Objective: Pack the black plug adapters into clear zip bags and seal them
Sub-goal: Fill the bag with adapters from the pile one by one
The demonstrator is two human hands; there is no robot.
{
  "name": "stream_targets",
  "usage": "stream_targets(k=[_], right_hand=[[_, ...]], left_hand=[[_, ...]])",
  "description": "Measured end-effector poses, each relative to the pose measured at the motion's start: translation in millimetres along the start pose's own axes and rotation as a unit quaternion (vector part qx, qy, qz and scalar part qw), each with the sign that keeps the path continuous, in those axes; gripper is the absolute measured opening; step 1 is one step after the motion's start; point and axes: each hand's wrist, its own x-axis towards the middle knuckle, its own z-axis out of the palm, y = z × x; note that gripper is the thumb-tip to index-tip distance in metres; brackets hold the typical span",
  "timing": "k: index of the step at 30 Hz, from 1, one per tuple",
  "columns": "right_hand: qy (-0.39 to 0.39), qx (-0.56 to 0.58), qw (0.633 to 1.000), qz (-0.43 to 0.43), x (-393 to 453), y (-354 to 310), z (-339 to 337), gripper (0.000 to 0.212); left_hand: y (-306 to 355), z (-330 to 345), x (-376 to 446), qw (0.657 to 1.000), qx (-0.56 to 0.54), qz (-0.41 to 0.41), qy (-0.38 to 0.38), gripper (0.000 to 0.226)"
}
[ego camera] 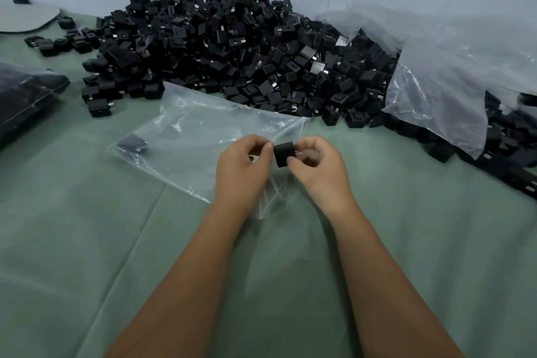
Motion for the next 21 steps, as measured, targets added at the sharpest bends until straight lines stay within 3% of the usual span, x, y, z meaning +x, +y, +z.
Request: stream_targets(k=[2, 5, 7, 9, 12, 15, 21], right_hand=[[0.006, -0.12, 0.993, -0.017, 2.9, 4.7, 2.6, 0.013], [0.013, -0.279, 0.959, -0.046, 5.9, 9.1, 5.2, 0.033], [0.033, -0.276, 0.958, -0.067, 4.7, 7.5, 4.1, 0.034], [0.047, -0.199, 0.974, -0.095, 2.1, 3.4, -1.2, 0.018], [-0.044, -0.147, 0.98, -0.127, -1.0, -3.5, -14.4, 0.018], [-0.13, -0.243, 0.947, -0.163, -0.5, -3.2, -20.0, 0.019], [-0.147, -0.409, 0.856, -0.281, -5.1, -8.7, -9.1, 0.021]], left_hand=[[3.2, 3.0, -1.9, 0.999, -0.025, 0.004, 0.026, 0.012], [4.2, 3.3, -2.3, 0.998, -0.053, 0.005, 0.015, 0.011], [2.0, 0.8, -1.0, 0.999, -0.053, 0.006, 0.01, 0.011], [-1.3, -1.8, 1.6, 0.999, -0.049, 0.005, 0.006, 0.01], [-5.9, -4.9, 5.7, 0.998, -0.055, 0.013, -0.014, 0.009], [-7.3, -6.9, 5.3, 0.994, -0.093, 0.018, -0.059, 0.01], [-6.7, -2.8, 1.2, 0.984, -0.118, 0.04, -0.13, 0.011]])
